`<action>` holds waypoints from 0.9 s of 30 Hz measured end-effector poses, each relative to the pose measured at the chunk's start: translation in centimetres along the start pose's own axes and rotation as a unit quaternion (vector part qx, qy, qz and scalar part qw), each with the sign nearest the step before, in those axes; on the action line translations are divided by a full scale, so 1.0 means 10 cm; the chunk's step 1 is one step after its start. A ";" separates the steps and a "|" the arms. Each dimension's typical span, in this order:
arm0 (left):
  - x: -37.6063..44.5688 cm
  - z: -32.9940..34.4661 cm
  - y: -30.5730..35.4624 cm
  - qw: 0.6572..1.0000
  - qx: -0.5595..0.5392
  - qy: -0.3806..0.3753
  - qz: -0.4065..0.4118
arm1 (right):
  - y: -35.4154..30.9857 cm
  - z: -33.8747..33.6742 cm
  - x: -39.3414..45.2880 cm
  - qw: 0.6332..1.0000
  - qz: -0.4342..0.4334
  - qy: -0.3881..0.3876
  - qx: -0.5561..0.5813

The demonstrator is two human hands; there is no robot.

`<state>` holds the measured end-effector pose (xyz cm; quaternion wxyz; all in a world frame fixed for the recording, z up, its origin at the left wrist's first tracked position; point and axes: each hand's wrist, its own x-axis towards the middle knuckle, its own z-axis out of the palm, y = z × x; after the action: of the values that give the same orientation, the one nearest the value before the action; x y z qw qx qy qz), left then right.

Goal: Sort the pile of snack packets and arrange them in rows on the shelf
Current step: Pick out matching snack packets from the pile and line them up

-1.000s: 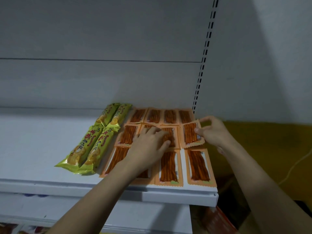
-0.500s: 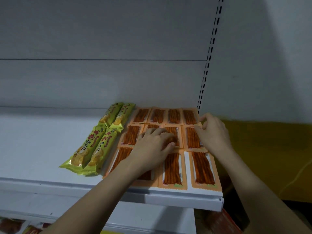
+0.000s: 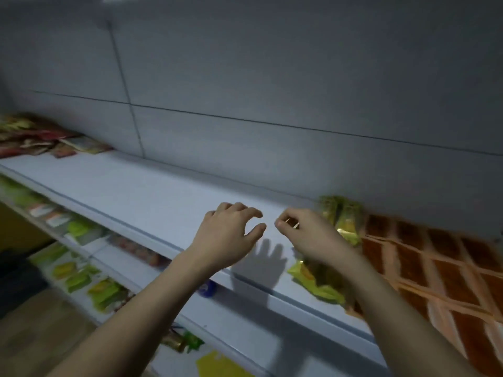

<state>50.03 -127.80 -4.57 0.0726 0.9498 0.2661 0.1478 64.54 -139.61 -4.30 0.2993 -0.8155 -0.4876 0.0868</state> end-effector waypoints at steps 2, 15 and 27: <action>-0.19 -0.15 -0.53 0.999 -0.001 0.008 -0.044 | -0.43 0.33 0.18 0.999 -0.023 -0.029 0.008; -1.62 -1.23 -3.87 0.956 0.038 0.024 -0.289 | -3.47 2.71 1.23 0.958 -0.234 -0.168 -0.010; -1.01 -1.78 -6.47 0.943 0.078 0.030 -0.322 | -4.98 4.36 2.98 0.943 -0.272 -0.193 0.001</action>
<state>4.74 -77.22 -4.22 0.0341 0.8112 0.5706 0.1233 23.79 -79.58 -6.43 0.2123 -0.6195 -0.7391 0.1580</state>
